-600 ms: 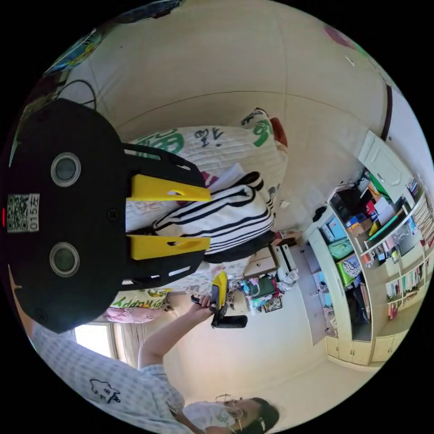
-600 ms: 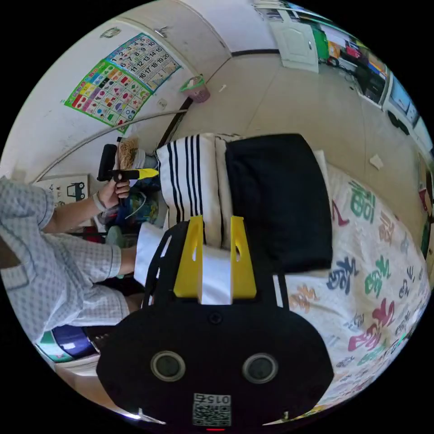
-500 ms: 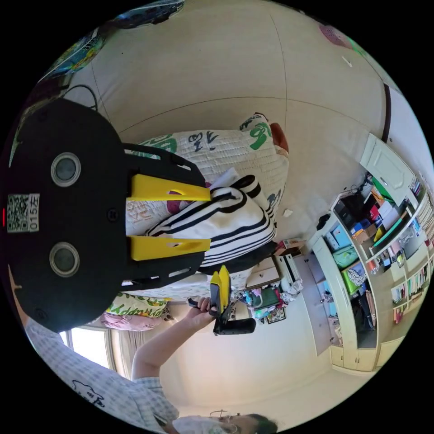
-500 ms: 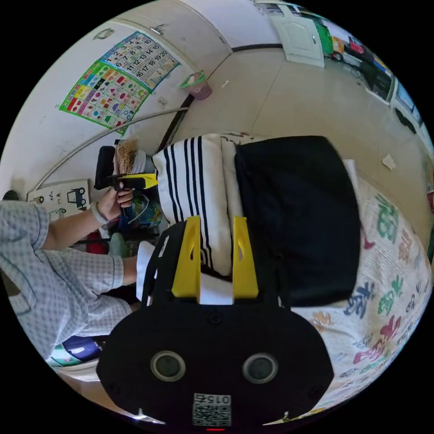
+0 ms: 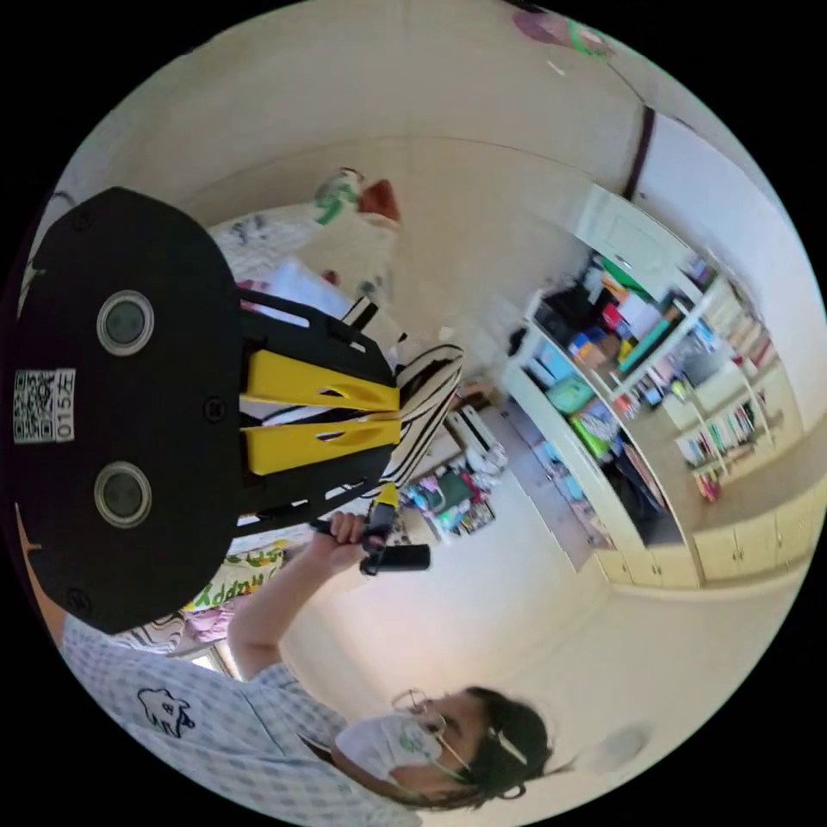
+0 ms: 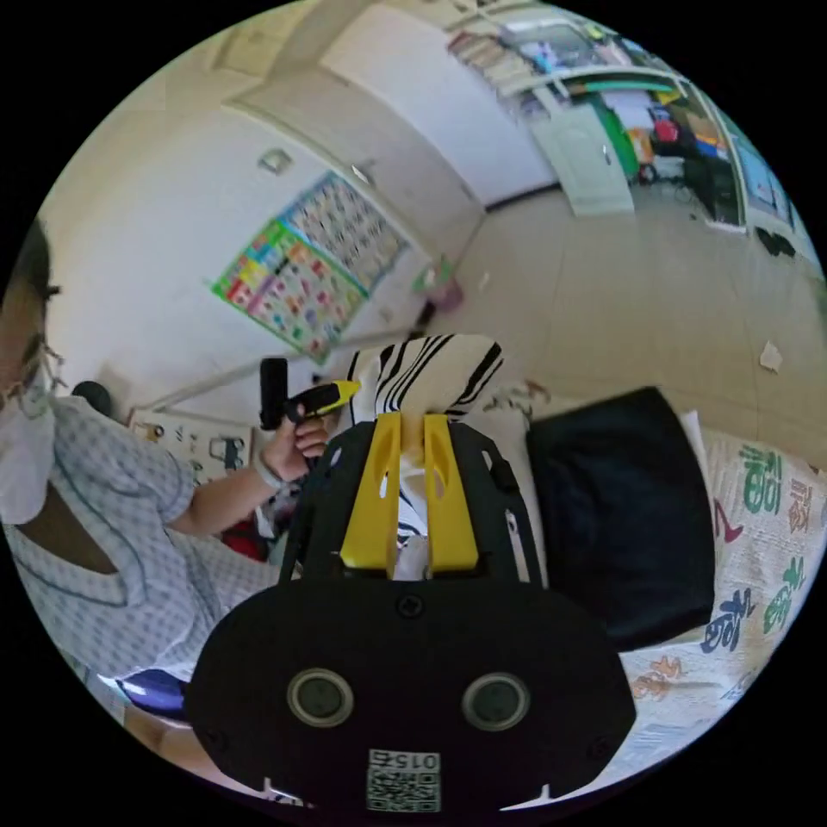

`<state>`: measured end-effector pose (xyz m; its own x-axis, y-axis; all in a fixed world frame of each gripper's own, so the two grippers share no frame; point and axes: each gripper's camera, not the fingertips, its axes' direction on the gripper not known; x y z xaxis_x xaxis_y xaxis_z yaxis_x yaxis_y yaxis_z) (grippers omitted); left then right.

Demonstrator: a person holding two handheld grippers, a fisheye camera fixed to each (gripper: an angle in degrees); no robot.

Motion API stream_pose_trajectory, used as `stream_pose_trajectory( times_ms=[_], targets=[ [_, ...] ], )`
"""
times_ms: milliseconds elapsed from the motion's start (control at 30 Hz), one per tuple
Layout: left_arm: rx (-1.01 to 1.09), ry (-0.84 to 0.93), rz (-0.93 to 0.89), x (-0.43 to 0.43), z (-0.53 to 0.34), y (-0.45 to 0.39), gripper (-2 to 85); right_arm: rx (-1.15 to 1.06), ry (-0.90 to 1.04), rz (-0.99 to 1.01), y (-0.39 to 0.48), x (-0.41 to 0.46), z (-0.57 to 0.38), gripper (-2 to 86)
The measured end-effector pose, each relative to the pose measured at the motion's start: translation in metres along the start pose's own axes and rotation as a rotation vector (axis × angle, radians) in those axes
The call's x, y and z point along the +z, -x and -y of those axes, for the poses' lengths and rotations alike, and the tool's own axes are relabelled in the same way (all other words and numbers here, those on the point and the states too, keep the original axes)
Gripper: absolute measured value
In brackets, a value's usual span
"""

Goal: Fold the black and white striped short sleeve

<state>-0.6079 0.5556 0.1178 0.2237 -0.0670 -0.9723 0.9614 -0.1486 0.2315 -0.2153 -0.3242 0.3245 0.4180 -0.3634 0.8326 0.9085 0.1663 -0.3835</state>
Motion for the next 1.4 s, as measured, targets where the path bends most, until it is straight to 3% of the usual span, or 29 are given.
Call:
stream_pose_trajectory(
  times_ms=[167,333,533,633,700,800,867,1000,1067,1133,1200,1333,1400],
  targets=[
    [0.183,0.055,-0.222,0.048,0.011,-0.092,-0.5,-0.009,-0.242,-0.026,0.032,-0.055,-0.096,5.1],
    [0.262,0.315,-0.489,0.121,-0.051,-0.184,-0.6,0.155,-0.420,-0.120,0.060,-0.095,-0.273,5.1],
    [0.312,0.850,-0.775,0.226,-0.213,-0.306,-0.7,0.610,-0.442,-0.128,0.084,-0.037,-0.526,5.2],
    [0.317,1.175,-0.820,0.277,-0.336,-0.355,-0.7,0.848,-0.448,-0.111,0.092,0.022,-0.647,5.7],
    [0.295,1.383,-0.884,0.301,-0.448,-0.391,-0.7,1.105,-0.552,-0.120,0.111,0.058,-0.758,5.5],
    [0.346,1.590,-0.879,0.303,-0.568,-0.429,-0.6,1.280,-0.885,-0.132,0.164,0.082,-0.874,6.5],
    [0.357,1.624,-0.812,0.300,-0.614,-0.435,-0.5,1.331,-0.991,-0.172,0.193,0.094,-0.919,8.5],
    [0.238,1.736,-0.814,0.307,-0.676,-0.428,0.1,1.402,-0.967,-0.285,0.211,0.123,-0.976,10.3],
    [0.277,1.739,-0.792,0.308,-0.677,-0.428,0.8,1.419,-0.917,-0.338,0.204,0.134,-0.988,9.8],
    [0.346,1.702,-0.710,0.310,-0.665,-0.421,1.8,1.404,-0.824,-0.397,0.191,0.144,-0.990,10.3],
    [0.398,1.624,-0.507,0.321,-0.640,-0.397,4.9,1.381,-0.757,-0.406,0.172,0.160,-0.992,11.3],
    [0.483,1.614,-0.302,0.342,-0.629,-0.365,10.6,1.367,-0.882,-0.336,0.156,0.191,-1.015,11.3],
    [0.324,1.711,-0.317,0.360,-0.647,-0.349,13.1,1.348,-0.966,-0.311,0.148,0.211,-1.033,11.1]
  ],
)
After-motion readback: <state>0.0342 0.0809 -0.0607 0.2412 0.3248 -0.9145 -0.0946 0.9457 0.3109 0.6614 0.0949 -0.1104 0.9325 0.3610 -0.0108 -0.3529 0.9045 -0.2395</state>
